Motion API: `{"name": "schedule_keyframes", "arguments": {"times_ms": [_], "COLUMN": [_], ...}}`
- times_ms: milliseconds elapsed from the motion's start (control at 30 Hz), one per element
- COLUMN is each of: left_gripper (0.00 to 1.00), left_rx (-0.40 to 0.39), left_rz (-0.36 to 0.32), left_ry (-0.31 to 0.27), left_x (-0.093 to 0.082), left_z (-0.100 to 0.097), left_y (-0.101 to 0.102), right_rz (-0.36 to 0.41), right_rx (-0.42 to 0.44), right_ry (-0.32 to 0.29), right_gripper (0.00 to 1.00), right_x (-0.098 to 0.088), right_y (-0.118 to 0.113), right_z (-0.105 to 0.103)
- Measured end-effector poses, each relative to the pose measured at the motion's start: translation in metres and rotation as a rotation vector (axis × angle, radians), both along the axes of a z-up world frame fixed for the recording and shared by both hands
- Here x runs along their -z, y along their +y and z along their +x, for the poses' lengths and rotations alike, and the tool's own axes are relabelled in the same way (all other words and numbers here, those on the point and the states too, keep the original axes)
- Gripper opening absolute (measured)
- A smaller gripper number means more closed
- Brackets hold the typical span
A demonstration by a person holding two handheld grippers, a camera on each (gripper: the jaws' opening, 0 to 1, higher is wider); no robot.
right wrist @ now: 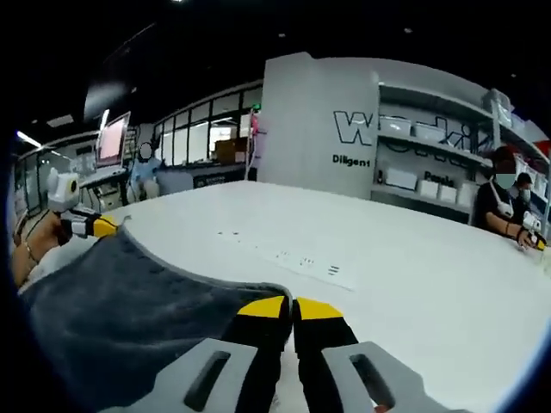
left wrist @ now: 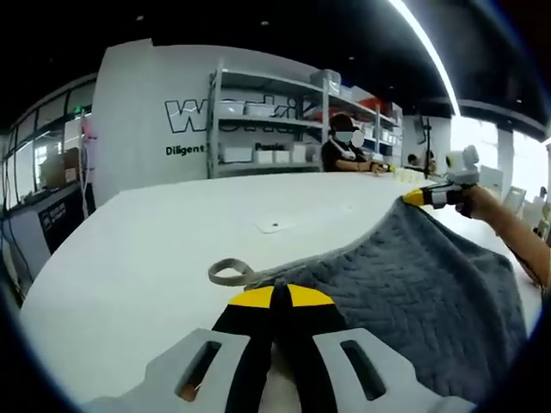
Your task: Fold the towel on the table until its edges align and the towel forms a compact rectangular stack.
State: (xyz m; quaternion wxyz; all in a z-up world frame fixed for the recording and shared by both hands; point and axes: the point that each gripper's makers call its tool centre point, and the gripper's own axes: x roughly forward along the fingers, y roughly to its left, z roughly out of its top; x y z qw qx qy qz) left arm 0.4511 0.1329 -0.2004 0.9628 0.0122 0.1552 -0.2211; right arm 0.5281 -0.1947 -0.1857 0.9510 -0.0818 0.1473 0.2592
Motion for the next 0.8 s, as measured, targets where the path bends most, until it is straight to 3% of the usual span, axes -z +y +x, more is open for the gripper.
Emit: {"name": "schedule_keyframes", "arguments": {"times_ms": [200,400,667,800], "left_gripper": [0.03,0.03,0.05,0.11], "left_rx": [-0.022,-0.039,-0.054,-0.069], "left_rz": [-0.041,-0.032,0.012,0.04], "left_ry": [0.027,0.045,0.07,0.083], "left_x": [0.006,0.01,0.018,0.025], "left_z": [0.005,0.007,0.008,0.007], "left_y": [0.008,0.011,0.015,0.017], "right_rz": [-0.064,-0.122,-0.128,-0.125], "right_rx": [0.001,-0.003,0.037,0.051], "right_ry": [-0.026,-0.036,-0.028,-0.018], "right_gripper": [0.0,0.02,0.16,0.19], "right_x": [0.026,0.04,0.042,0.042], "right_y": [0.009,0.011,0.004,0.002], "right_z": [0.009,0.015,0.019,0.019]}}
